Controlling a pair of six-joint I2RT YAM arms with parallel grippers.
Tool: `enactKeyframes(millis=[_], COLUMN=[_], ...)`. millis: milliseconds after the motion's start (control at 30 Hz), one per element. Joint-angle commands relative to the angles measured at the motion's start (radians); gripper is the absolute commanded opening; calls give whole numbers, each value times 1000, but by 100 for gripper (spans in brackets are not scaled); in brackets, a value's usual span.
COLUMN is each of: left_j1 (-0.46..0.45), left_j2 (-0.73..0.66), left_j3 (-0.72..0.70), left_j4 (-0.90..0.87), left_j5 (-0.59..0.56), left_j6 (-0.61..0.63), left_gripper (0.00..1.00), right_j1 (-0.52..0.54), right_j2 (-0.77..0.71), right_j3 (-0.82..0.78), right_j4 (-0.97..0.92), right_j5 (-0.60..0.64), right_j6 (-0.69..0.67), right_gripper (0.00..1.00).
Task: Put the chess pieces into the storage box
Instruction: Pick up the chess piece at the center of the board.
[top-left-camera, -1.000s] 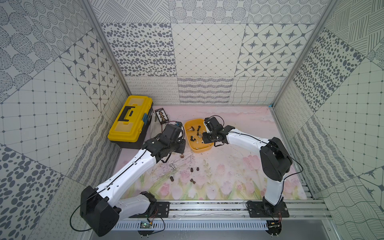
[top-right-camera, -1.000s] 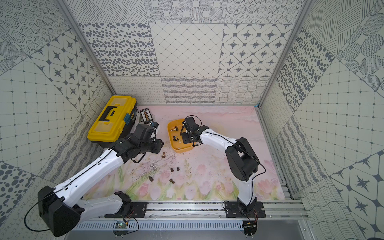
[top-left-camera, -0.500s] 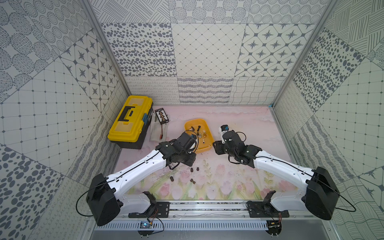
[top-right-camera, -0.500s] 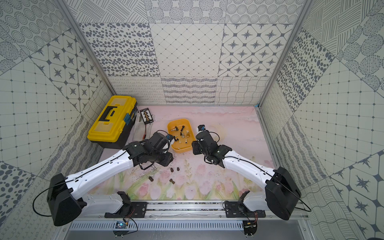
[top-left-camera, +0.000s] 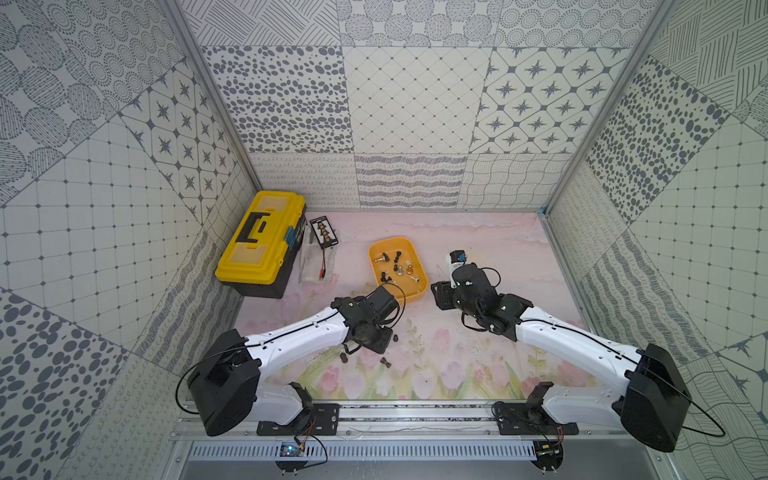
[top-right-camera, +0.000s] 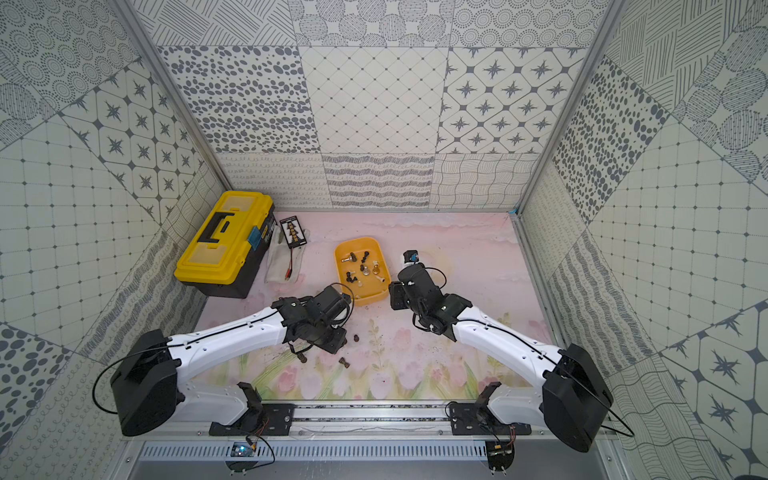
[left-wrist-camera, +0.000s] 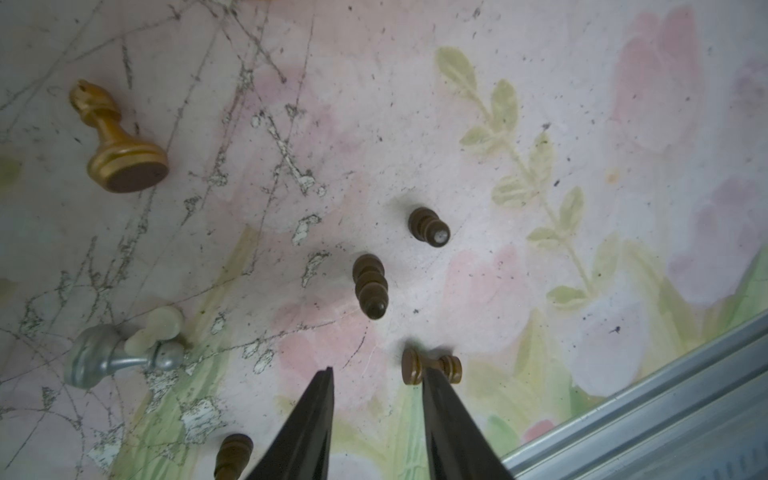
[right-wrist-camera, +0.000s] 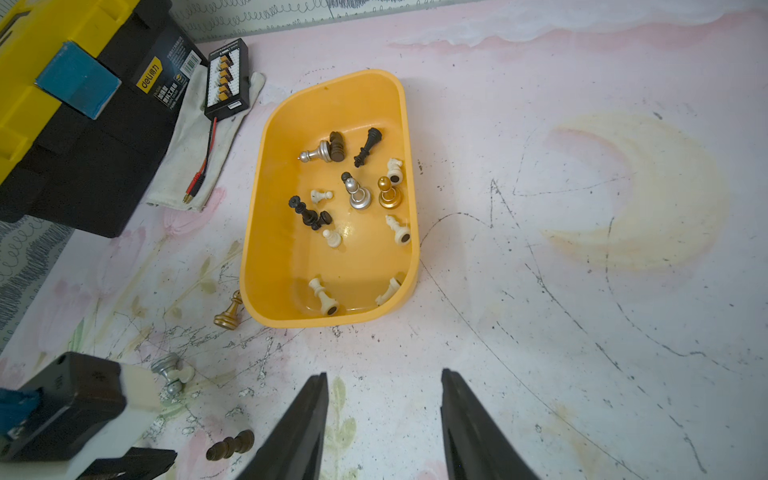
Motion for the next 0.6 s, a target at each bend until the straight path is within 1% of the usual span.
enactKeyframes(millis=[0, 233, 400, 567], left_j1=[-5, -6, -6, -6], left_j2=[30, 54, 61, 105], left_j3=[-21, -26, -20, 0], left_j4=[102, 132, 141, 127], left_j5=[-23, -34, -73, -111], left_j6=[-53, -47, -42, -31], left_gripper=[40, 39, 39, 39], right_j1=[3, 3, 2, 2], right_j2=[-32, -41, -26, -19], right_j3=[-4, -17, -3, 6], right_j4=[21, 27, 25, 21], right_j5=[10, 15, -13, -19], right_j6=[11, 21, 26, 29], right_gripper=[50, 51, 51, 51])
